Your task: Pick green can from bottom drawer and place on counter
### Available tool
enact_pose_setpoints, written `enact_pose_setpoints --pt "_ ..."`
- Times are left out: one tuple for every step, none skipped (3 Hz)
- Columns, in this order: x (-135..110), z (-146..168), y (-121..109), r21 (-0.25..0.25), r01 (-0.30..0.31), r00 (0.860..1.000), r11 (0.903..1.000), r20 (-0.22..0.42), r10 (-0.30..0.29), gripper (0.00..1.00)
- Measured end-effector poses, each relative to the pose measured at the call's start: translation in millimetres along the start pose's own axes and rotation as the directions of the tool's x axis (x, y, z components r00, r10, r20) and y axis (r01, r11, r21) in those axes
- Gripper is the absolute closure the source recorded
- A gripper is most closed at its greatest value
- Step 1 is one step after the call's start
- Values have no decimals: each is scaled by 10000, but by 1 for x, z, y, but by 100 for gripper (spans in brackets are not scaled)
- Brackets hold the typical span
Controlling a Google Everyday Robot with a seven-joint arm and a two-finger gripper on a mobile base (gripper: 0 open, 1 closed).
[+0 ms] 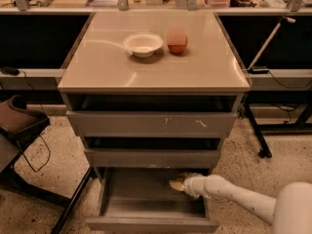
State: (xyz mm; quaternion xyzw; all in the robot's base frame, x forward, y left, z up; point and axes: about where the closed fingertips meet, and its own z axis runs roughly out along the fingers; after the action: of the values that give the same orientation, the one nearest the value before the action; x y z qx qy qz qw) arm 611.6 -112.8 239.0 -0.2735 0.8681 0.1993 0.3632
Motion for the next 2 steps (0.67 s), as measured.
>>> enact_pose_setpoints --pt "-23 -38 -30 178 -111 9991 9998 405 103 100" --pt "-21 -40 -30 177 -121 9992 9998 396 114 100"
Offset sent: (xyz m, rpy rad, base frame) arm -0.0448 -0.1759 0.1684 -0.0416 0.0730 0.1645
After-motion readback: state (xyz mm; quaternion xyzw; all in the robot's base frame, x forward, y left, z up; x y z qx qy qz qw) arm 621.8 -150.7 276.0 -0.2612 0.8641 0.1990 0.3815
